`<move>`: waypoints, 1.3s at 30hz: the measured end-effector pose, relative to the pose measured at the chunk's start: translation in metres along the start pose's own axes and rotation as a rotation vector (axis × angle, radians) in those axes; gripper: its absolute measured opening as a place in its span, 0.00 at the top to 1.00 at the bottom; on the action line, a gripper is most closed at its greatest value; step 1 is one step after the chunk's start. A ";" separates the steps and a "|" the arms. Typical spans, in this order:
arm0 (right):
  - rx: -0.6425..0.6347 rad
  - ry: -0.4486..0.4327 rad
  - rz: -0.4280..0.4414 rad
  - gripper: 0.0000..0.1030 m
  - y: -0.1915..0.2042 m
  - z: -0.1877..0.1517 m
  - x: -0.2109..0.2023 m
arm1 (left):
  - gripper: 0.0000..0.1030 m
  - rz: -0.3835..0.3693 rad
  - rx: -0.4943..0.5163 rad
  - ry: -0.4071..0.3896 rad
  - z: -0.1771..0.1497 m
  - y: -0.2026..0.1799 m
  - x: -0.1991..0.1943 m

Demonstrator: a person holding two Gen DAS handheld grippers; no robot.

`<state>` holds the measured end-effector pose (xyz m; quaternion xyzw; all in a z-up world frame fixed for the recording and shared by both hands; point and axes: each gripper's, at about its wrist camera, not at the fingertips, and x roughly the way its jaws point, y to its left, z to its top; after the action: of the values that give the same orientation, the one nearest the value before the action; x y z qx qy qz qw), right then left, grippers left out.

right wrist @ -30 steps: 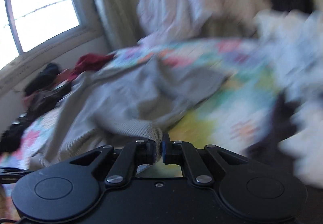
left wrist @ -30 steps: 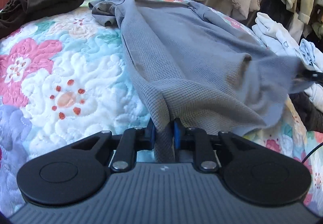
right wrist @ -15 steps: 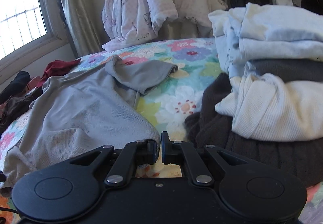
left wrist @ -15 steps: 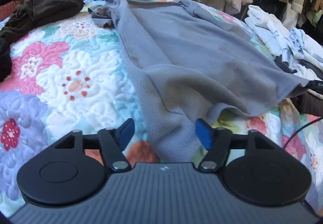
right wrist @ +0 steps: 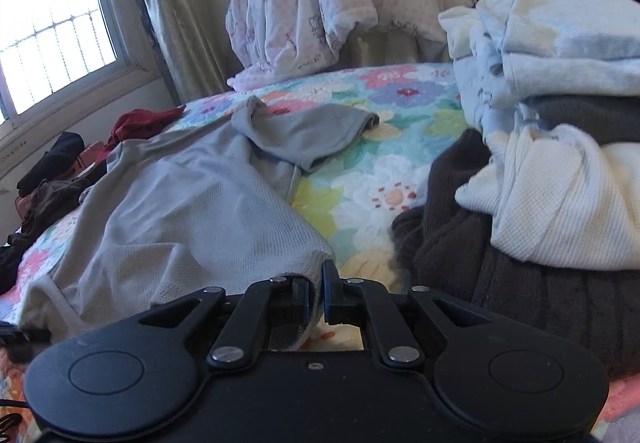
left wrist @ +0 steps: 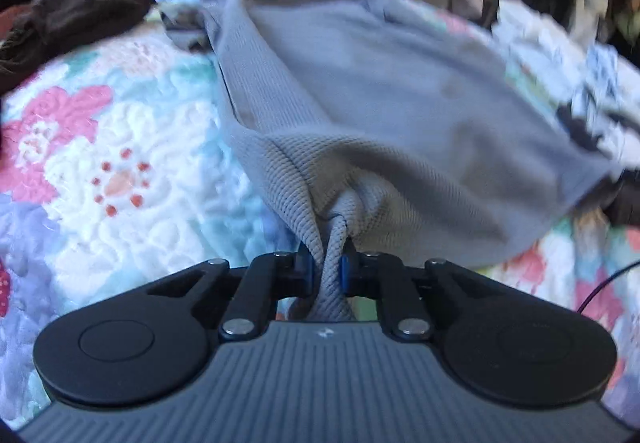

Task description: Fold clothes

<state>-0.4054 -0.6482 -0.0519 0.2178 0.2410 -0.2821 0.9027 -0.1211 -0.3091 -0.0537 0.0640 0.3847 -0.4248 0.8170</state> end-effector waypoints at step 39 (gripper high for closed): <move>-0.120 0.142 0.093 0.47 0.039 -0.031 -0.018 | 0.93 0.144 -0.293 -0.136 -0.017 0.095 -0.079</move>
<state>-0.4039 -0.5952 -0.0567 0.1936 0.3103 -0.2089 0.9069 -0.0874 -0.1912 -0.0327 -0.0574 0.3808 -0.3078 0.8700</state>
